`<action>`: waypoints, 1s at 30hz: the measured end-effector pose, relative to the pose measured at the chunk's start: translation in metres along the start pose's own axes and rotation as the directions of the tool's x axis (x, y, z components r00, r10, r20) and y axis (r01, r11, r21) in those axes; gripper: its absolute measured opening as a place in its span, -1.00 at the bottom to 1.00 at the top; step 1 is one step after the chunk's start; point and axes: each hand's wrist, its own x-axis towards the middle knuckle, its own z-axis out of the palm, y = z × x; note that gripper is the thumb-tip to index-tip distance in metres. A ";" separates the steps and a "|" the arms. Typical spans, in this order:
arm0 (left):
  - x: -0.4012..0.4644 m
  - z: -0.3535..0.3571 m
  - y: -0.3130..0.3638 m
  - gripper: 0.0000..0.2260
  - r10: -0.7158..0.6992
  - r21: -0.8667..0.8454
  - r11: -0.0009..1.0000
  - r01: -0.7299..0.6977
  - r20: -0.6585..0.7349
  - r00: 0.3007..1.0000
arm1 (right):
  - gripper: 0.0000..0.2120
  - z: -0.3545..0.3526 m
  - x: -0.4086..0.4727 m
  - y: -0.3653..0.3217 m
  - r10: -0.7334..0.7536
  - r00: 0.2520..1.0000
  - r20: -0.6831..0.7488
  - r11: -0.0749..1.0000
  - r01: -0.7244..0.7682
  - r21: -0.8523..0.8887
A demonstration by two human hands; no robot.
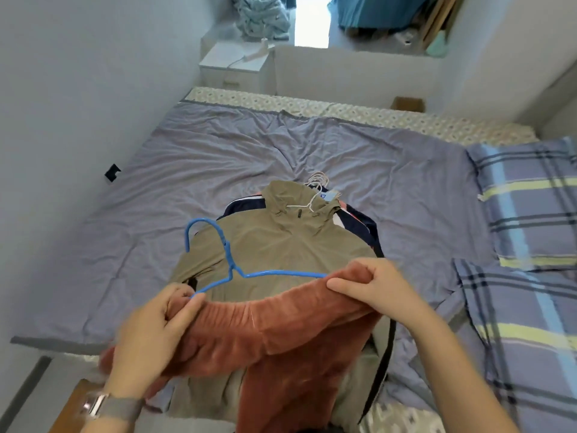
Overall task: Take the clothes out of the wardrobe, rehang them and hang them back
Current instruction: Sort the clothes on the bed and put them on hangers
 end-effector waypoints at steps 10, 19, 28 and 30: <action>-0.085 -0.019 -0.012 -0.84 0.028 -0.117 0.993 -0.019 0.075 0.997 | -0.73 0.082 -0.147 -0.003 0.112 0.740 -0.664 0.978 -0.200 -0.058; -0.119 -0.009 0.014 -0.73 0.264 -0.103 0.963 -0.250 0.148 0.953 | -0.80 0.081 -0.255 0.016 0.240 0.675 -0.697 0.960 -0.270 0.069; -0.213 0.041 0.092 -0.75 0.341 -0.078 0.940 -0.331 0.200 0.919 | -0.78 0.026 -0.367 0.096 0.250 0.669 -0.700 0.963 -0.243 0.112; -0.237 0.064 0.117 -0.78 0.341 -0.081 0.940 -0.331 0.219 0.914 | -0.83 0.004 -0.392 0.120 0.259 0.652 -0.712 0.956 -0.278 0.093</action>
